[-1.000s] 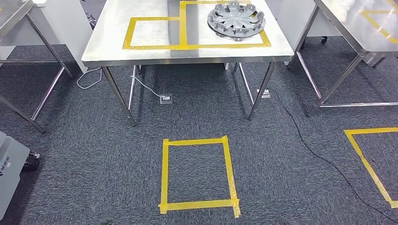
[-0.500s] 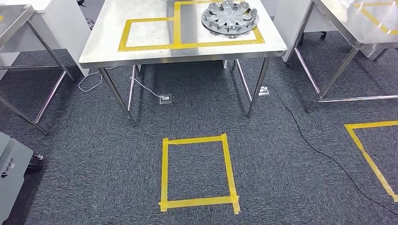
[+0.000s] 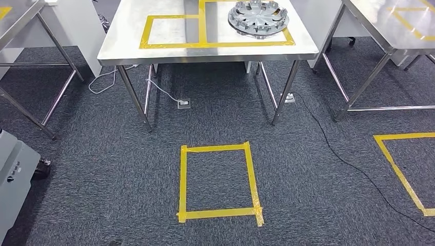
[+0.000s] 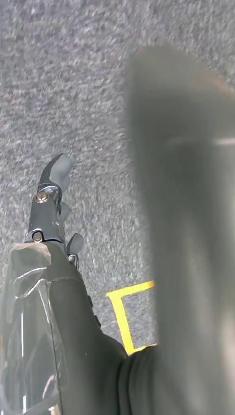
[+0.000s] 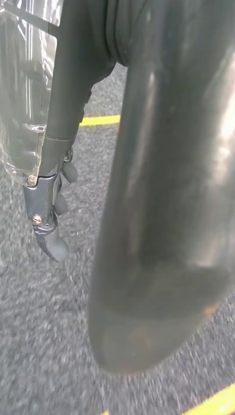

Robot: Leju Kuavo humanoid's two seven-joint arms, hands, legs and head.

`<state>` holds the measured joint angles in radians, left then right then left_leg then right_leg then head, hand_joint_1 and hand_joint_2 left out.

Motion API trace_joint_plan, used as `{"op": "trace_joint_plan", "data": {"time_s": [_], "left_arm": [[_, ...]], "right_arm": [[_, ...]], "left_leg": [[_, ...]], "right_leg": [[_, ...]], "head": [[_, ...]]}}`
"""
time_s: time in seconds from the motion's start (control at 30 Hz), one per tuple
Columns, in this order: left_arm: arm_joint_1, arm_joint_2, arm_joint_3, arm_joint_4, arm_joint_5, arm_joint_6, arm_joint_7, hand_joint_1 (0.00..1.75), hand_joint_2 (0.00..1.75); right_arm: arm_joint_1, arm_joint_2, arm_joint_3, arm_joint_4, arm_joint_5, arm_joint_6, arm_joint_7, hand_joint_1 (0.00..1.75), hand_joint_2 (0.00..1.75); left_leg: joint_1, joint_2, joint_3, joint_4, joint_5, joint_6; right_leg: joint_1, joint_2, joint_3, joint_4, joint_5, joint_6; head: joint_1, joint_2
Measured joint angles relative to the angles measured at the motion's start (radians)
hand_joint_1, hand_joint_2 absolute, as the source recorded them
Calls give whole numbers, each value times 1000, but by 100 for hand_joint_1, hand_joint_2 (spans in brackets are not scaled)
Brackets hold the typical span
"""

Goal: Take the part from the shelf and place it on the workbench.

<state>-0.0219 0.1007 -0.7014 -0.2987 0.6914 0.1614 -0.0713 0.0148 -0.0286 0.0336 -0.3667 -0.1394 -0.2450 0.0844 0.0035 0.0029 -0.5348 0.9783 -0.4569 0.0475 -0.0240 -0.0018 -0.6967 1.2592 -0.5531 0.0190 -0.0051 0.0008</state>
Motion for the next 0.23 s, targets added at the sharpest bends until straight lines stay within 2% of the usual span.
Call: {"op": "trace_joint_plan", "data": {"time_s": [0.03,0.07,0.1,0.17,0.2,0.23], "left_arm": [[0,0,-1,0,1,-2,-1,0,175],[0,1,-3,0,1,-2,-2,0,175],[0,1,-6,0,2,-1,-3,0,175],[0,1,-11,0,8,5,-7,0,175],[0,1,-13,0,12,8,-8,0,175],[-1,1,-14,0,14,9,-9,0,175]], "right_arm": [[0,-1,3,4,-4,3,1,0,87],[0,-2,6,7,-9,6,2,0,131],[-1,-2,9,10,-12,8,2,0,175],[-5,-4,14,15,-19,12,3,0,175],[-7,-4,16,18,-23,13,3,0,175],[-9,-5,17,20,-26,14,3,0,175]], "left_leg": [[-1,0,-7,1,6,-1],[-1,0,-12,3,10,-3],[-1,-1,-16,5,14,-5],[-3,0,-24,12,18,-11],[-5,1,-28,16,19,-16],[-7,1,-30,18,20,-19]], "right_leg": [[0,0,2,21,-9,4],[0,0,26,-1,-2,11],[0,0,68,-60,17,18],[1,0,156,-206,49,21],[3,0,179,-250,56,16],[4,0,188,-270,57,12]], "head": [[0,0],[0,0],[0,0],[0,0],[-1,0],[-1,0]]}}
